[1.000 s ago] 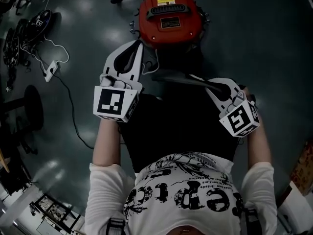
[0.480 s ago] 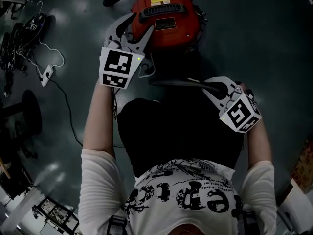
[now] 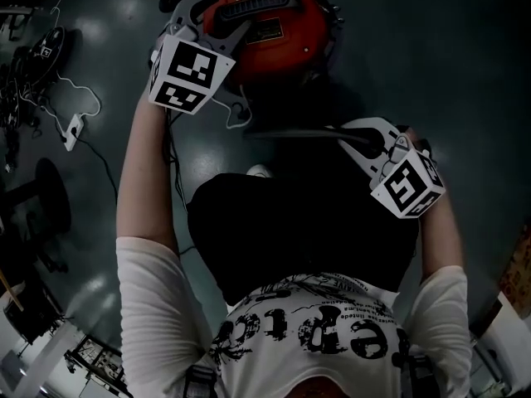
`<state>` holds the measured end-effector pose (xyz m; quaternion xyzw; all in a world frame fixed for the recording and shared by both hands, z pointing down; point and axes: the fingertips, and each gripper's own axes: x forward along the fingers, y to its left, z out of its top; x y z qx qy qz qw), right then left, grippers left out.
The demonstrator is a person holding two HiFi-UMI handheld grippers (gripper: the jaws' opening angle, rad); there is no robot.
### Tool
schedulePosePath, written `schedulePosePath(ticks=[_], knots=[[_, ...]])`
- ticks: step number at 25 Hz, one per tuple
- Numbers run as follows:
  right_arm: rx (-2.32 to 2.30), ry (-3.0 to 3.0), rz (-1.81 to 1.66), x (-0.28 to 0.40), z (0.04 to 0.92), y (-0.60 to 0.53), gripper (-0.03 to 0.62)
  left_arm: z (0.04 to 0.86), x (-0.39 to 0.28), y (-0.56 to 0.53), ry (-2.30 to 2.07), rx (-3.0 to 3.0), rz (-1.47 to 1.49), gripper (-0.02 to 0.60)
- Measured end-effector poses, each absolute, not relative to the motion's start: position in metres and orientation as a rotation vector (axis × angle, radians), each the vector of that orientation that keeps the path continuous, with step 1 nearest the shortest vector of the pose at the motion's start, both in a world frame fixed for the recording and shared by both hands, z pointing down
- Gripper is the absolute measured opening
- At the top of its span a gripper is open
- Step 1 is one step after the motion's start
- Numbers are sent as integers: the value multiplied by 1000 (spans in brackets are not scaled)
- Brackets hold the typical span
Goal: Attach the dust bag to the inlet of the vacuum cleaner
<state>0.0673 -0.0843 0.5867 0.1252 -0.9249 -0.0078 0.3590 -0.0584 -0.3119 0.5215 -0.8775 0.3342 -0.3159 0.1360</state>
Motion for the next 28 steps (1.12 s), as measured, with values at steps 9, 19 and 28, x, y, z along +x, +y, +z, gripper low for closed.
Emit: schedulePosePath(ticks=[9, 19, 28], knots=[[430, -2356, -137, 70, 588, -96, 26, 523, -40, -313, 880, -2534, -889, 185], [592, -2260, -246, 63, 584, -108, 43, 523, -40, -311, 847, -2541, -920, 176], [846, -2251, -94, 65, 584, -110, 51, 523, -41, -310, 844, -2544, -920, 176]])
